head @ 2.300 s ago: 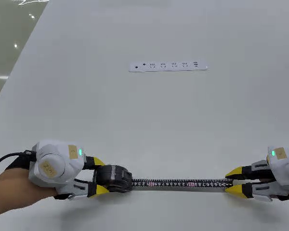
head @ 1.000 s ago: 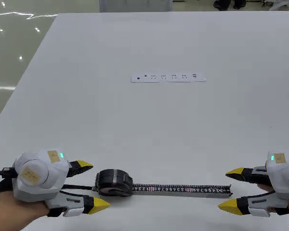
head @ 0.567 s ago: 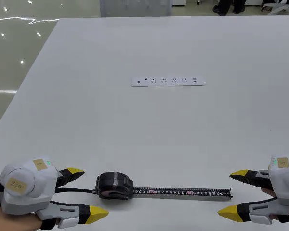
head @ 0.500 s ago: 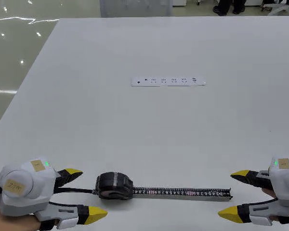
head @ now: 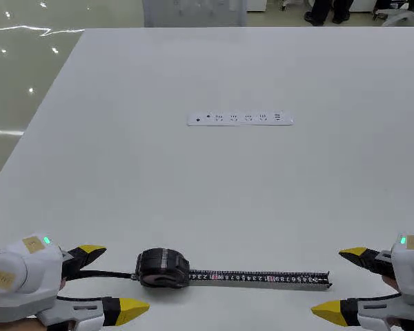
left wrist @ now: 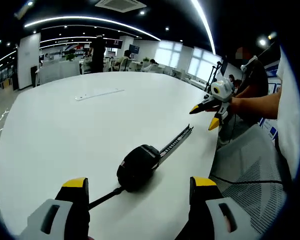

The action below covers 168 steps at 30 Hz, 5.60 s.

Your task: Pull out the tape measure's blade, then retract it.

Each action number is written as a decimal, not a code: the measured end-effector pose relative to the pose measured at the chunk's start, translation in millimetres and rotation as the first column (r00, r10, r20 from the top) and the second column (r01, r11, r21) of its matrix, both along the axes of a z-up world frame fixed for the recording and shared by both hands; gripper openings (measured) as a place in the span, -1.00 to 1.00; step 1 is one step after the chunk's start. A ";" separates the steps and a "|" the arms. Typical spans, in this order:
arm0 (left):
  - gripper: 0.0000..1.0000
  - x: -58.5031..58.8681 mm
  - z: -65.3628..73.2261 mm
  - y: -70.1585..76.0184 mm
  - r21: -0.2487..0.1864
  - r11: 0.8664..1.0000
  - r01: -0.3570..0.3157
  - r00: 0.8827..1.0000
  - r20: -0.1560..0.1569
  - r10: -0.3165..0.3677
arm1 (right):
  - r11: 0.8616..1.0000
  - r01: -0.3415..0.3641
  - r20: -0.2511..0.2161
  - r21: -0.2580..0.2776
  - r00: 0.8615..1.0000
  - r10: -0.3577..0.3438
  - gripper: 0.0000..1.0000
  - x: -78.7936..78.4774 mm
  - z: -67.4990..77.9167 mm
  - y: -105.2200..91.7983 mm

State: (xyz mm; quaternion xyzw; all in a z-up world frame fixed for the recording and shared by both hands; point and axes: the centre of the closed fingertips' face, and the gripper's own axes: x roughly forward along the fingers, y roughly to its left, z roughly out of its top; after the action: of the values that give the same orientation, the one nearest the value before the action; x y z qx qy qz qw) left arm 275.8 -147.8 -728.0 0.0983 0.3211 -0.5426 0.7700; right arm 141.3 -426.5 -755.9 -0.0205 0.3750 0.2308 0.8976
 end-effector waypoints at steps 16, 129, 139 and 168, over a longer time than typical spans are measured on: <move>0.75 -14.8 2.6 13.3 -0.032 0.996 -0.079 0.996 -0.042 0.077 | 0.999 0.050 0.012 0.009 0.999 -0.050 0.68 -11.1 10.0 1.2; 0.78 -15.6 4.2 -11.5 -0.020 0.978 -0.205 0.974 -0.098 0.203 | 0.989 0.136 0.067 0.054 0.988 -0.140 0.79 -32.8 16.0 8.3; 0.76 -14.7 -11.6 -26.4 0.010 0.979 -0.203 0.972 -0.116 0.203 | 0.989 0.137 0.066 0.060 0.988 -0.141 0.79 -32.4 16.0 8.6; 0.75 -14.5 -41.7 -50.0 0.050 0.978 -0.205 0.959 -0.191 0.211 | 0.986 0.154 0.046 0.072 0.986 -0.157 0.77 -37.1 7.9 4.2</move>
State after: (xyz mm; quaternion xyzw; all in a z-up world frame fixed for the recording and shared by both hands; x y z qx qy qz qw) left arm 261.4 -197.8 -769.6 0.0221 0.4117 -0.4609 0.7859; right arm 104.2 -422.4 -748.0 0.0334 0.3442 0.1721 0.9224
